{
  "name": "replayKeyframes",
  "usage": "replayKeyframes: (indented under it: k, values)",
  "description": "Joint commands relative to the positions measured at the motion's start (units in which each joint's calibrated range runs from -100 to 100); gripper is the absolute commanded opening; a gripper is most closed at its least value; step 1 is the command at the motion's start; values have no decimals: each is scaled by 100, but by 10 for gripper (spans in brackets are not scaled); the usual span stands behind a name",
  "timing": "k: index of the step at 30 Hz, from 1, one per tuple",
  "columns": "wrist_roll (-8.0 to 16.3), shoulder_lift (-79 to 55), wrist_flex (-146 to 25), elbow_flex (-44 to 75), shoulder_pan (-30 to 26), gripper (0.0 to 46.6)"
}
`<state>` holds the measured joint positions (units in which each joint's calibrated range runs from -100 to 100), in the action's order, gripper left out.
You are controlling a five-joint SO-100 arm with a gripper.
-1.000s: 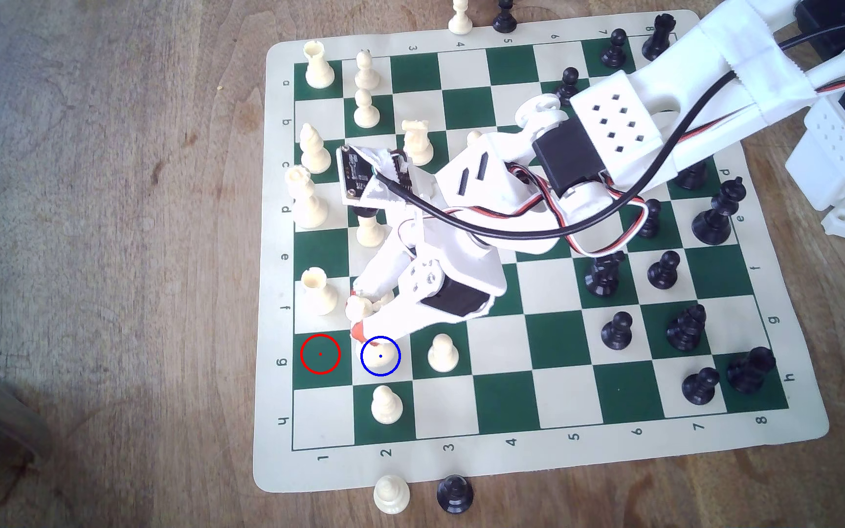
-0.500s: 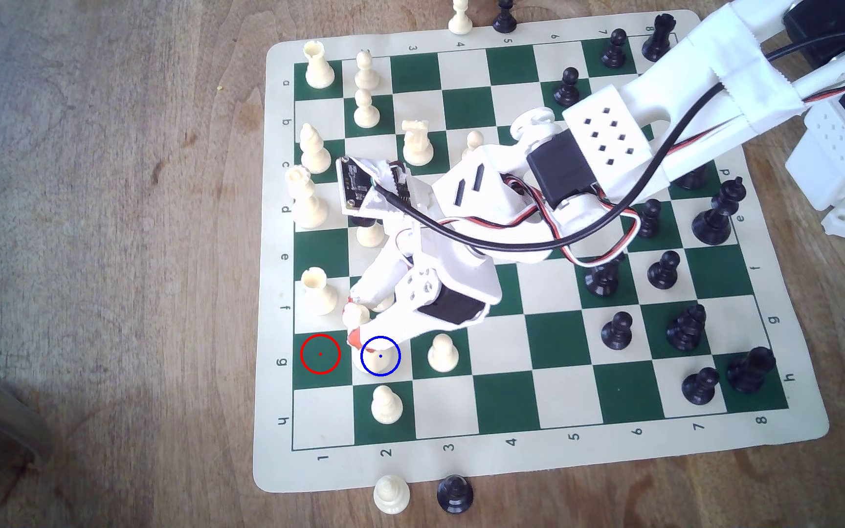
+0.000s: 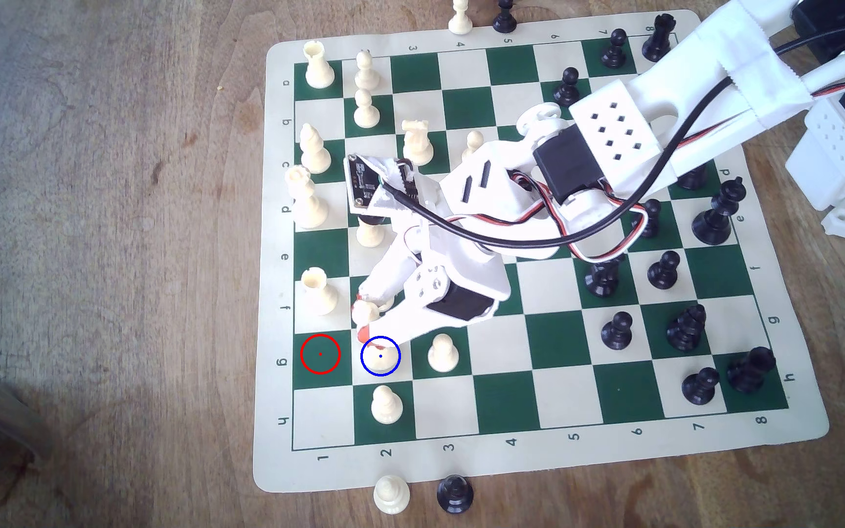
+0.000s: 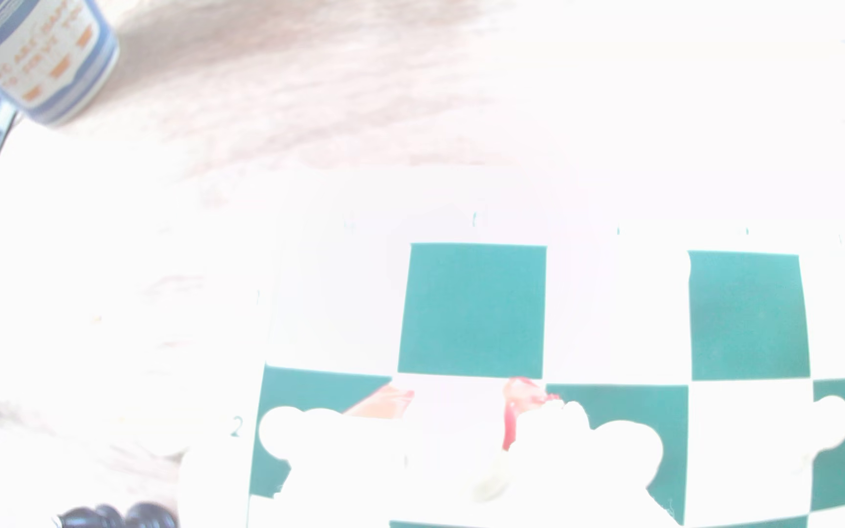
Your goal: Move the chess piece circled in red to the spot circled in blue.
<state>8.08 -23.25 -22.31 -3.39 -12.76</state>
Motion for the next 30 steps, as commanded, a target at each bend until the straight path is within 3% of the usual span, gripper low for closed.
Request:
replayKeyframes:
  k: [1, 17, 24, 26, 27, 30]
  values:
    - [39, 390, -496, -6, 13, 178]
    - [93, 848, -726, -24, 28, 158]
    - [78, 1918, -1659, 221, -50, 150]
    - [63, 2232, -1921, 185, -73, 111]
    - [54, 2605, -2003, -33, -97, 1]
    - [-24, 3361, -1888, -667, -66, 1]
